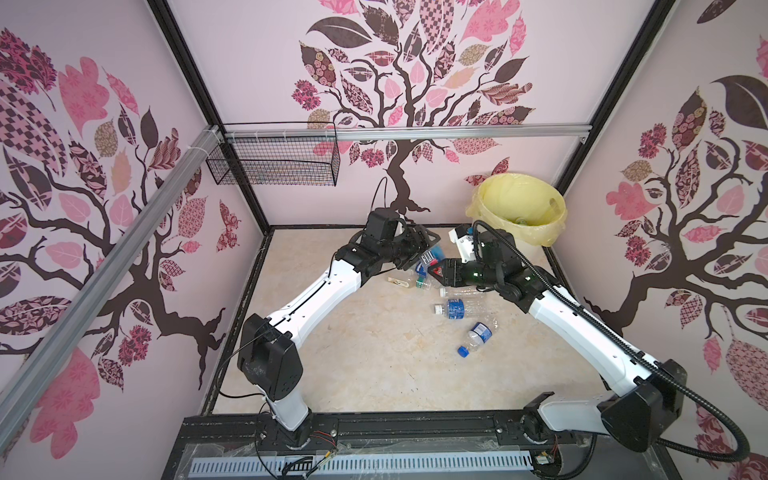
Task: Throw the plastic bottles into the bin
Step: 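Carry the Fiji bottle up over the bin with the right gripper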
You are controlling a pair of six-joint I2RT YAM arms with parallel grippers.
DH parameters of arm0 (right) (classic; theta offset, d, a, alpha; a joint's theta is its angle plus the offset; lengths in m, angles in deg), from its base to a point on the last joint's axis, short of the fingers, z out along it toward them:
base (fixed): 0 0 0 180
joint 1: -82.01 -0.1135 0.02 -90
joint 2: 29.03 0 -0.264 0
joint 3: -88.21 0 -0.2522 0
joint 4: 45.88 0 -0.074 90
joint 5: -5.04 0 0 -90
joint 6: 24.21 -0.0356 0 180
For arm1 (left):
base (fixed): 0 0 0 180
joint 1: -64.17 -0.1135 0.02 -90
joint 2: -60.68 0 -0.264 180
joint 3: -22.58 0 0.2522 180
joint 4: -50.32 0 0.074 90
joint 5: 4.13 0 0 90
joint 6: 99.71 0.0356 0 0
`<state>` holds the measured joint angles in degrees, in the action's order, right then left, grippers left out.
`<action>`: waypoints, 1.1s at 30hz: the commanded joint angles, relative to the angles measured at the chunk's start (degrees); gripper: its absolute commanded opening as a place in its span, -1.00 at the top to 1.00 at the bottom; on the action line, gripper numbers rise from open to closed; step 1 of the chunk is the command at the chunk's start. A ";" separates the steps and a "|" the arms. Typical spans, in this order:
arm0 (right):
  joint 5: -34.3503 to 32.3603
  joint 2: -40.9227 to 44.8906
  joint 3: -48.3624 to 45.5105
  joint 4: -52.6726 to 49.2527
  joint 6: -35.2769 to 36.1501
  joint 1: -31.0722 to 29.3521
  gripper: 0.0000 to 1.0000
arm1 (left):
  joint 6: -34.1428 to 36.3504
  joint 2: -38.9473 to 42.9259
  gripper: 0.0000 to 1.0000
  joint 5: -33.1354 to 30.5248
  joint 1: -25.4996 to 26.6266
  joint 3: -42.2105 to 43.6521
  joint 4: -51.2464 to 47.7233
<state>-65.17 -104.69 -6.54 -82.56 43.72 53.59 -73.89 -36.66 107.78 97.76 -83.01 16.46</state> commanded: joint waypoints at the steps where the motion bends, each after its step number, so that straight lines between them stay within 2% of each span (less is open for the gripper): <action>1: -2.38 0.85 1.03 -0.06 0.21 -0.09 -0.03 | -0.42 2.62 -0.91 -0.55 -1.68 -3.18 -0.63; 8: -11.15 1.22 3.10 -4.12 1.60 0.01 0.02 | -1.08 5.15 -0.94 -2.06 -4.45 -4.36 -0.55; 17: -15.87 0.47 6.15 -4.41 4.02 2.61 -0.02 | -2.07 5.64 -0.94 -3.74 -4.39 -7.95 -0.69; 23: -18.73 0.27 9.88 -3.98 5.35 7.32 0.01 | -0.27 3.15 -0.94 -3.83 -2.72 -14.47 -4.29; 30: -29.17 -1.54 18.38 -3.76 11.00 9.54 0.04 | 3.25 -2.99 -0.94 -4.52 1.84 -26.29 -9.80; 33: -31.40 -2.61 21.71 -1.90 10.71 11.80 0.05 | 5.32 -6.01 -0.94 -4.51 3.43 -31.87 -12.79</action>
<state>-91.42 -105.45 11.64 -86.47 52.79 63.60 -72.10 -40.33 103.89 100.05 -110.46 7.70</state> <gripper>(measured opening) 0.473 0.972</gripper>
